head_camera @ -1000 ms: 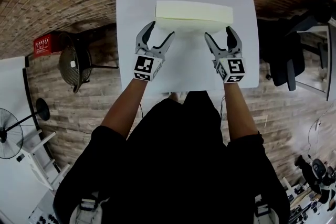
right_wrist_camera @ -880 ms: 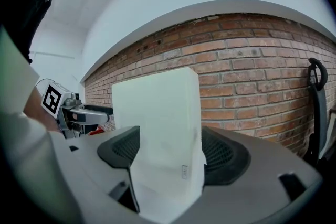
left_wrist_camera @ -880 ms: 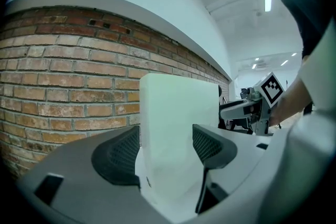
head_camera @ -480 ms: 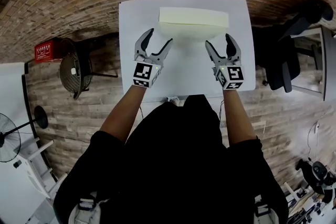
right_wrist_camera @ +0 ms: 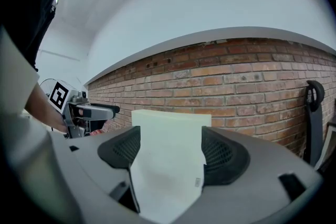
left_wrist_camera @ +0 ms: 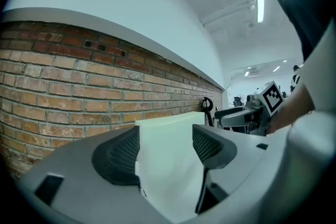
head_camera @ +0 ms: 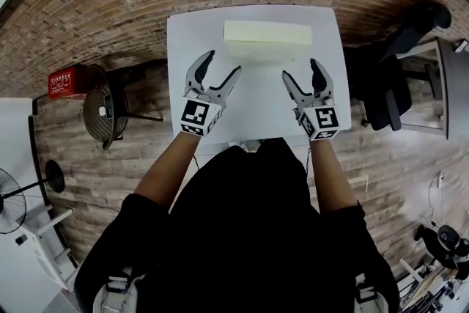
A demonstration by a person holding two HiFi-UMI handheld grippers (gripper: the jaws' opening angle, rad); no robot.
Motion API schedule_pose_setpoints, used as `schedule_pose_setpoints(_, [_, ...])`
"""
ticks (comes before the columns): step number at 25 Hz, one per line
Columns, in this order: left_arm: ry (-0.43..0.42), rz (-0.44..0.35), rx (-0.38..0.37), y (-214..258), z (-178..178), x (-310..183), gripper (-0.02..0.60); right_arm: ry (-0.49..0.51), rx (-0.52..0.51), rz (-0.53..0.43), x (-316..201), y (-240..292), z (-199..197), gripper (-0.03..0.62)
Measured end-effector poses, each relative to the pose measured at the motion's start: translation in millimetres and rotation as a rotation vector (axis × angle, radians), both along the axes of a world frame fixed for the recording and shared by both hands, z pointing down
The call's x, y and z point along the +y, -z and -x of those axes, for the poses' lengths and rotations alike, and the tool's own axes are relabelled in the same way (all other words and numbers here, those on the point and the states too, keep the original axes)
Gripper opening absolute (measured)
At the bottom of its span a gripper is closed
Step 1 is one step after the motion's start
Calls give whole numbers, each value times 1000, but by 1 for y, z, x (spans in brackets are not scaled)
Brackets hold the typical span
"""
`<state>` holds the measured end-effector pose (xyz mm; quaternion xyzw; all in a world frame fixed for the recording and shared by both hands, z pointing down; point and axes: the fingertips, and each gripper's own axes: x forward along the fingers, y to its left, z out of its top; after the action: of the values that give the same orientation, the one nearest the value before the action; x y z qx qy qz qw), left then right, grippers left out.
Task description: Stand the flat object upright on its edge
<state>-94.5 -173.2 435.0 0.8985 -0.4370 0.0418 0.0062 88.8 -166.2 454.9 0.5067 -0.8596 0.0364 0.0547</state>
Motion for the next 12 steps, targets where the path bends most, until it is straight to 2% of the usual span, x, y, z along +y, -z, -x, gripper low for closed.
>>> schedule_pose_setpoints(12, [-29, -29, 47, 55, -16, 46, 305, 160, -29, -27, 37, 50, 19, 322])
